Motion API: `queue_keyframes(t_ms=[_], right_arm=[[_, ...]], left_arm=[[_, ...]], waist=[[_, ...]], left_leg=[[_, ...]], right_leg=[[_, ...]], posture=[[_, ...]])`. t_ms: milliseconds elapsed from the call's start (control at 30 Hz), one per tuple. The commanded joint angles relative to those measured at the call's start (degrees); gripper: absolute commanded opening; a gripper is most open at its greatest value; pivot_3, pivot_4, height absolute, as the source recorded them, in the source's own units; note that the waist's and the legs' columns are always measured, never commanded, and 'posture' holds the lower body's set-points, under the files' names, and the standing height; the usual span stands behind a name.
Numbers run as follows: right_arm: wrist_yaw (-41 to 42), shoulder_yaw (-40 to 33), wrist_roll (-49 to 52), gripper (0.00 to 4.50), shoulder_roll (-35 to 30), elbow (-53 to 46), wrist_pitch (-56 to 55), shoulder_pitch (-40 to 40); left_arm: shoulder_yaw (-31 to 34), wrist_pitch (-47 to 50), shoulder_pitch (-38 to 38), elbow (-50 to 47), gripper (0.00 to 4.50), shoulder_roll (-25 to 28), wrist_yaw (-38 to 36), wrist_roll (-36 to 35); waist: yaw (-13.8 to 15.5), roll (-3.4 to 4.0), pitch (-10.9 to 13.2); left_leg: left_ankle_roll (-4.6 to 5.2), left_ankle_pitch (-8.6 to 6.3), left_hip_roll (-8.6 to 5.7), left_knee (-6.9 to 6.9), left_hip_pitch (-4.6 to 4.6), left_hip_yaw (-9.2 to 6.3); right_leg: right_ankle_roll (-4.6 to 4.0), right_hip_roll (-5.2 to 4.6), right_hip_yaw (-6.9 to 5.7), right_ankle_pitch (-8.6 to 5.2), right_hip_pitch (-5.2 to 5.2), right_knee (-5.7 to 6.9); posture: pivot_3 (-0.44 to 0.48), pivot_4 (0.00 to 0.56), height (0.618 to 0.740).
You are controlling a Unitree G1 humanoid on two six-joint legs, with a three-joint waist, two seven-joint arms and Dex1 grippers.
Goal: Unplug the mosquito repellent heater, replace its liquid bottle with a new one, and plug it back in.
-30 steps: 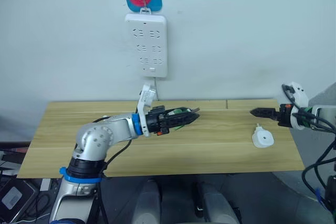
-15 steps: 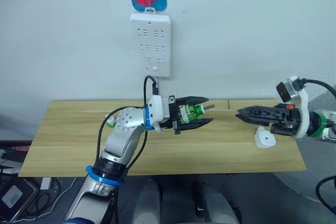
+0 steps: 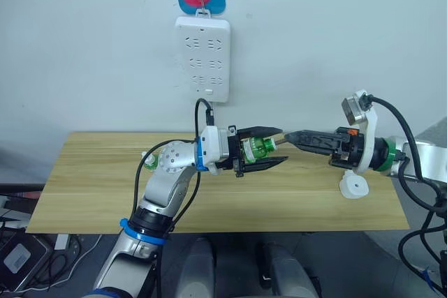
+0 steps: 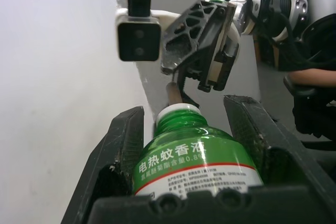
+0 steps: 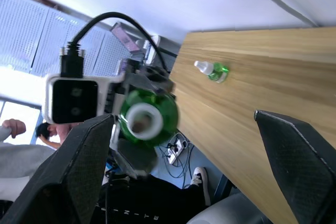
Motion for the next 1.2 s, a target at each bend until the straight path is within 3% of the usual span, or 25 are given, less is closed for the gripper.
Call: queue_keyframes(t_ms=[33,133,200,1033,1133,1200], right_arm=[[2.65,-0.17,1.56,4.46,-1.60,-2.27,0.59,-0.39],[2.35,0.30,1.56,3.85,-2.13,-2.25,0.16,-0.28],[2.07,0.83,1.56,3.19,-2.07,-2.26,-0.09,-0.62],[0.30,4.63,1.56,3.19,1.39,-3.15,-1.37,-3.07],[-0.27,5.17,1.56,2.55,1.49,-3.00,-1.49,-3.32],[-0.24,5.30,1.56,1.82,1.62,-2.88,-1.50,-3.46]], left_arm=[[0.05,0.80,-0.85,-2.07,2.26,-0.43,0.71,0.01],[0.04,1.16,-0.98,-2.20,2.26,-0.50,0.89,0.05],[-0.09,1.41,-1.03,-2.46,2.26,-0.57,1.02,0.01],[-1.03,2.60,0.51,-5.41,2.26,-0.98,1.05,-0.19],[-1.15,2.95,0.75,-5.90,2.26,-0.88,1.11,-0.25],[-1.15,3.10,0.86,-6.14,2.26,-0.88,1.17,-0.27]], waist=[[0.01,0.00,0.00],[0.05,0.00,0.00],[0.09,0.00,0.00],[0.15,0.00,0.00],[0.16,0.00,0.00],[0.13,0.00,0.00]], left_leg=[[0.00,0.00,0.00,0.00,0.00,-0.01],[0.00,0.00,0.01,-0.01,0.00,0.00],[0.00,0.00,0.01,-0.01,0.00,0.00],[0.00,0.00,0.02,0.02,0.01,-0.01],[0.00,0.00,0.02,0.03,0.02,-0.01],[0.00,0.00,0.02,0.03,0.04,-0.01]], right_leg=[[0.00,0.00,-0.01,0.00,0.00,0.00],[0.00,0.00,-0.01,0.00,0.00,-0.01],[0.00,0.00,-0.01,0.00,0.00,0.00],[-0.02,0.01,-0.01,0.01,0.00,0.04],[-0.02,0.01,-0.01,0.01,0.01,0.07],[-0.02,0.01,-0.01,0.01,0.01,0.09]], posture=[[0.170,0.235,0.740],[0.170,0.235,0.740],[0.171,0.235,0.740],[0.175,0.242,0.740],[0.180,0.245,0.740],[0.183,0.245,0.740]])
